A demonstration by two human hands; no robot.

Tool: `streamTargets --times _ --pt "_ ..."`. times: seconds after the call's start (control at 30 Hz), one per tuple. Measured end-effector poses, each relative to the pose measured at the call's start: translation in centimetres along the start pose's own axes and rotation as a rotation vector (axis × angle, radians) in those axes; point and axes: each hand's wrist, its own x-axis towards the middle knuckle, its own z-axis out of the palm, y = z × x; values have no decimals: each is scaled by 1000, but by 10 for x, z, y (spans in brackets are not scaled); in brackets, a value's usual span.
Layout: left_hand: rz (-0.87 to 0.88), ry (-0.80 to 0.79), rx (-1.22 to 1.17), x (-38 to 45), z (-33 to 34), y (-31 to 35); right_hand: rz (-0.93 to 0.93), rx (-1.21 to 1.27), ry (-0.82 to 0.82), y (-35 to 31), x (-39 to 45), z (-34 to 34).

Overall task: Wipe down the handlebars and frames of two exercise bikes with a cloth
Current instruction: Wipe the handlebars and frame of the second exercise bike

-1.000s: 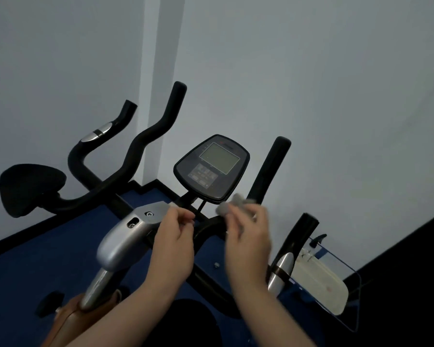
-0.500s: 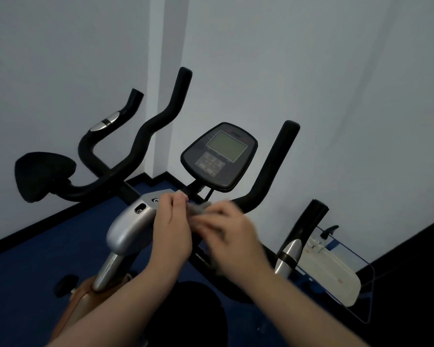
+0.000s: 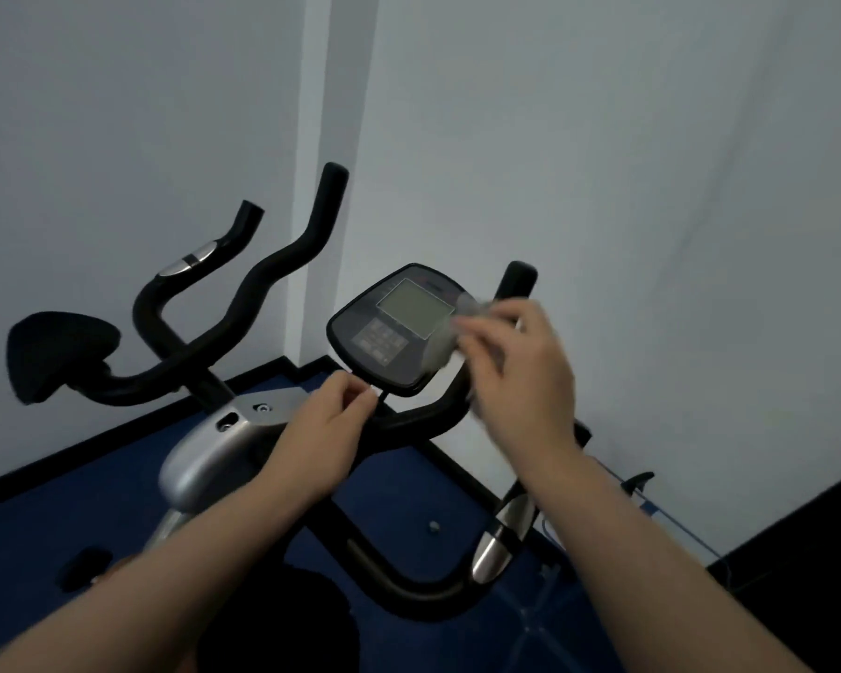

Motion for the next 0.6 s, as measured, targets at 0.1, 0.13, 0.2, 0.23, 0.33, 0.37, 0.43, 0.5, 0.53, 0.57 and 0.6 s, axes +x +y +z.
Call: streamTargets --times 0.1,0.13,0.2,0.23,0.33,0.37,0.43,0.5,0.53,0.57,0.6 --pt "49 -57 119 11 26 21 -79 -301 -18 16 31 -4" --pt "53 -49 177 13 34 24 -42 -306 -70 18 29 4" --pt "34 1 359 15 42 24 93 -253 -183 19 5 24" --pt "33 28 428 13 43 22 107 -260 -215 19 -7 31" --pt "96 89 491 6 41 14 116 -105 -243 22 -3 27" --pt "113 96 513 4 41 14 86 -92 -185 23 6 20" --pt "124 113 534 1 42 14 -8 -194 19 25 23 9" --pt "142 121 579 0 43 15 -10 -299 37 23 19 12" --pt "146 122 593 0 43 15 22 -312 -8 21 6 20" --pt "136 121 578 1 42 15 87 -260 -52 21 -10 30" --pt "113 113 539 3 40 14 179 -168 -84 19 -24 35"
